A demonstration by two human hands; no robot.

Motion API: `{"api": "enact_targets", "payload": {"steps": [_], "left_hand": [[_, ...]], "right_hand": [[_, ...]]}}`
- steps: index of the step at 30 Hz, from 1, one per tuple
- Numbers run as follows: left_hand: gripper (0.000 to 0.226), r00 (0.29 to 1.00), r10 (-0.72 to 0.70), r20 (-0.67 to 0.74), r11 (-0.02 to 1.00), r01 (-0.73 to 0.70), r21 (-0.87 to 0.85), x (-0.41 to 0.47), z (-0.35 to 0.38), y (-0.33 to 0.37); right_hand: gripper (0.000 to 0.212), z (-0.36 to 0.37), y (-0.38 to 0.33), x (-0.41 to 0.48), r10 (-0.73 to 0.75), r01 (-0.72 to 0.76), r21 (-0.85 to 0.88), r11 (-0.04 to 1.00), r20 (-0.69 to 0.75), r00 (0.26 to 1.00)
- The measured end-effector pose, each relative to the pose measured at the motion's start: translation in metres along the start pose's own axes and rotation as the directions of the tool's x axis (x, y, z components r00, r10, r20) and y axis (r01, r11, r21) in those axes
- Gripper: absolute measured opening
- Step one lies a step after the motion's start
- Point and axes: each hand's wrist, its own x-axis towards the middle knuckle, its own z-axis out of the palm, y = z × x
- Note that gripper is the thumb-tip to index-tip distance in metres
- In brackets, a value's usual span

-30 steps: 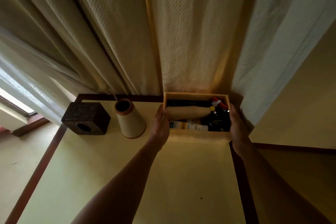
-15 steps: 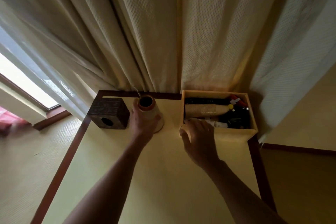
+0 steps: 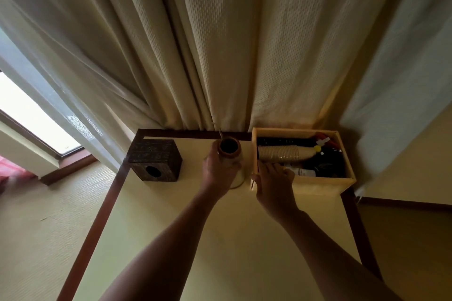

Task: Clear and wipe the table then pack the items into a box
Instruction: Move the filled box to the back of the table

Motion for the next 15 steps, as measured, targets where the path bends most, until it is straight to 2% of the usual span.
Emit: {"api": "enact_targets", "payload": {"steps": [7, 10, 11, 12, 13, 15], "left_hand": [[0.067, 0.995, 0.017, 0.098, 0.999, -0.013, -0.042, -0.001, 0.008, -0.004], [0.099, 0.98, 0.06, 0.189, 0.998, -0.058, -0.015, -0.007, -0.008, -0.011], [0.102, 0.987, 0.036, 0.154, 0.999, -0.039, 0.013, -0.013, -0.017, -0.013], [0.097, 0.998, 0.024, 0.052, 0.999, -0.026, 0.035, -0.019, -0.026, -0.018], [0.089, 0.994, 0.03, -0.107, 0.997, -0.023, 0.073, -0.023, -0.038, -0.023], [0.081, 0.913, 0.015, -0.407, 0.978, 0.072, 0.197, -0.027, -0.056, -0.033]], "right_hand": [[0.028, -0.004, -0.003, -0.002, 0.005, -0.004, -0.02, 1.0, 0.019, 1.0], [0.03, -0.004, -0.006, -0.002, 0.033, -0.032, -0.017, 0.999, 0.037, 0.999], [0.03, -0.004, -0.007, -0.002, 0.04, -0.039, -0.011, 0.999, 0.037, 0.999], [0.029, -0.004, -0.009, -0.003, 0.048, -0.048, -0.007, 0.999, 0.032, 0.998], [0.028, -0.004, -0.01, -0.003, 0.057, -0.057, 0.001, 0.998, 0.024, 0.998], [0.028, -0.003, -0.009, -0.005, 0.068, -0.068, 0.008, 0.998, 0.0, 0.998]]}}
